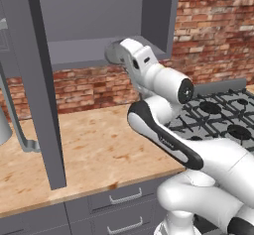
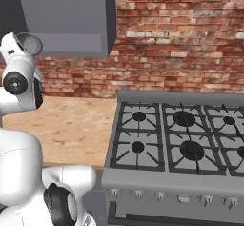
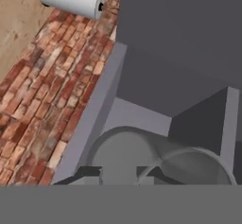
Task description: There is a bowl on the dining counter. Grab a lemon wedge from the fridge and place it in the bowl. Then get the liquor bottle and glass cup from the cabinet and place them next to the bowl.
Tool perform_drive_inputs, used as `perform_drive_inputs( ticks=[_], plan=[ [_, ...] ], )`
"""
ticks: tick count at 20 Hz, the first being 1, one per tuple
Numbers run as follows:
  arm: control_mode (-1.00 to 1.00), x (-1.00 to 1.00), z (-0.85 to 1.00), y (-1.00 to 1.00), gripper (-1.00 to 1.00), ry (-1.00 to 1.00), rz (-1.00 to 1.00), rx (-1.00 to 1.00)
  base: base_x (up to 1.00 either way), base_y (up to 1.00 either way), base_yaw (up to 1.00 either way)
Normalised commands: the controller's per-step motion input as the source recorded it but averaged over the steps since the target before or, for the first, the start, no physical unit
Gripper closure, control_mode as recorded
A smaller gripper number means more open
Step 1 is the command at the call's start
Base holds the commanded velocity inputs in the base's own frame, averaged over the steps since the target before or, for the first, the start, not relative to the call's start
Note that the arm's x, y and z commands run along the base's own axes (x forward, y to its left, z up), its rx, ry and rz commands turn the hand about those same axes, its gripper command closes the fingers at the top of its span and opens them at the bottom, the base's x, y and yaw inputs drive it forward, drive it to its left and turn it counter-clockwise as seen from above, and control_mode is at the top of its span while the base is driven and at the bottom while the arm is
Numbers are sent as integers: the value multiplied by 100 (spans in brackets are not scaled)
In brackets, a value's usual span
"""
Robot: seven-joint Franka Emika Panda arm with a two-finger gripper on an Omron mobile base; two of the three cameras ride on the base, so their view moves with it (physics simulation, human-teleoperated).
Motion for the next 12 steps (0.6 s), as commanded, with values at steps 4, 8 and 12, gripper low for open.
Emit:
perform_drive_inputs(
  ticks=[4,8,12],
  plan=[
    [-100,-57,-1,-9,100,-1,-4,4,0,0,0],
    [-100,-54,1,-13,100,-1,-1,6,0,0,0],
    [-100,-19,0,-3,100,0,-3,2,0,0,0]
  ],
)
